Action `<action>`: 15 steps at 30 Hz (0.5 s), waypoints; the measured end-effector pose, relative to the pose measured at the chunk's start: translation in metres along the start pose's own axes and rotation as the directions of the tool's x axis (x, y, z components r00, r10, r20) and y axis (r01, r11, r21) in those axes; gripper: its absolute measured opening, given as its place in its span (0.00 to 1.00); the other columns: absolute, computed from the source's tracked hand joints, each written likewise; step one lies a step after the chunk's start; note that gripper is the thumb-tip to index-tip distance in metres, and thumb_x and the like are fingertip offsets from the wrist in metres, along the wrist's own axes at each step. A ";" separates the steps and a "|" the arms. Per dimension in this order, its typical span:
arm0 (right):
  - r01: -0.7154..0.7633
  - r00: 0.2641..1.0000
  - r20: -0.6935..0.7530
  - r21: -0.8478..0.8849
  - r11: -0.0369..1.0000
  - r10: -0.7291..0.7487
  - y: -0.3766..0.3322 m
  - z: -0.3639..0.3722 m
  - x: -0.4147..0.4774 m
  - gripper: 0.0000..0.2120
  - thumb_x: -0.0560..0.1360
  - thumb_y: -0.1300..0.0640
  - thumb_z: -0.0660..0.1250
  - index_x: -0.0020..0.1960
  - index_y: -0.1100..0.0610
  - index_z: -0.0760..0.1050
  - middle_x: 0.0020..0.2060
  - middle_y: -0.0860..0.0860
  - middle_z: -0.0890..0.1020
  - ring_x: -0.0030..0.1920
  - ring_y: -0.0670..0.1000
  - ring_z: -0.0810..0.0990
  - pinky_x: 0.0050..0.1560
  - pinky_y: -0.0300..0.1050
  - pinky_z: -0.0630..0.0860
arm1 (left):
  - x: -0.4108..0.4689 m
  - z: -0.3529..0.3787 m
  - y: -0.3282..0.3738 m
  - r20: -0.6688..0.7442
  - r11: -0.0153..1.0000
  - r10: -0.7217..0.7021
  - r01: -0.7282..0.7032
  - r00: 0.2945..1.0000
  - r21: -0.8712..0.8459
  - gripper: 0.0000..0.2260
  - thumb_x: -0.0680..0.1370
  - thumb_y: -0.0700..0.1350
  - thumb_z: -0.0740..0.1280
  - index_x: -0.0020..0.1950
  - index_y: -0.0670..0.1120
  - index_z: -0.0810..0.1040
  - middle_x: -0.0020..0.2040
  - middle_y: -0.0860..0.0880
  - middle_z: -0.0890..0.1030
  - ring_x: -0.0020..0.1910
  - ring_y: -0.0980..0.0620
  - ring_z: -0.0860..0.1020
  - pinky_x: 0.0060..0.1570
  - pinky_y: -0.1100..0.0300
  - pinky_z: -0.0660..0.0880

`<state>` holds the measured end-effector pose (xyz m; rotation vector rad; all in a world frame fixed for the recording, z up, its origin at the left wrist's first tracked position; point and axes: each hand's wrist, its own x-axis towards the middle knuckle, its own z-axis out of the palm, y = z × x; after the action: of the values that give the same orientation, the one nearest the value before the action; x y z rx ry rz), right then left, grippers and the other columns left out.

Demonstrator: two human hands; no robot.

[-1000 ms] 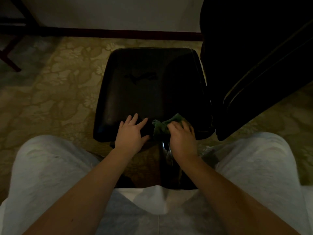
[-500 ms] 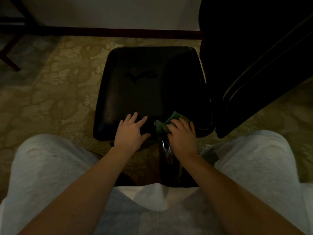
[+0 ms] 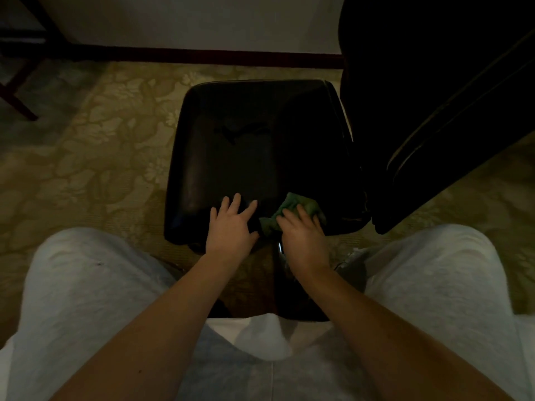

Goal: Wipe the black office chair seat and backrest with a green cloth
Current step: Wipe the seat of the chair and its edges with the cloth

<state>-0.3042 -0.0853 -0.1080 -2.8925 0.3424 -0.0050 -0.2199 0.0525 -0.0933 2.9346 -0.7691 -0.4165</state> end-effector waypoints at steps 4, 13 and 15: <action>0.118 0.992 -0.050 0.046 0.992 -0.115 0.009 0.000 0.004 0.16 0.65 0.66 0.76 0.52 0.58 0.83 0.57 0.55 0.83 0.63 0.60 0.78 0.58 0.61 0.77 | 0.000 -0.002 -0.005 -0.010 1.000 0.017 -0.017 1.000 0.024 0.32 0.81 0.57 0.63 0.81 0.57 0.52 0.81 0.45 0.52 0.80 0.42 0.52 0.77 0.42 0.52; 0.023 0.999 -0.023 0.009 1.000 -0.023 0.055 -0.014 0.012 0.20 0.79 0.66 0.59 0.70 0.57 0.72 0.73 0.51 0.70 0.77 0.51 0.60 0.75 0.44 0.58 | 0.000 -0.005 -0.004 -0.019 0.999 0.013 -0.014 1.000 -0.032 0.31 0.79 0.61 0.63 0.80 0.57 0.56 0.81 0.45 0.55 0.79 0.42 0.53 0.77 0.43 0.53; 0.037 0.999 -0.018 0.023 0.999 -0.037 0.046 -0.013 0.010 0.19 0.77 0.68 0.62 0.67 0.60 0.75 0.70 0.55 0.73 0.75 0.55 0.64 0.73 0.49 0.61 | 0.001 -0.005 -0.001 -0.014 0.999 0.002 -0.003 1.000 -0.047 0.32 0.79 0.60 0.63 0.80 0.56 0.56 0.81 0.45 0.54 0.79 0.42 0.53 0.77 0.42 0.52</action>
<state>-0.3057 -0.1340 -0.1057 -2.8772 0.2901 -0.0397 -0.2172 0.0531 -0.0893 2.8900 -0.7503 -0.4072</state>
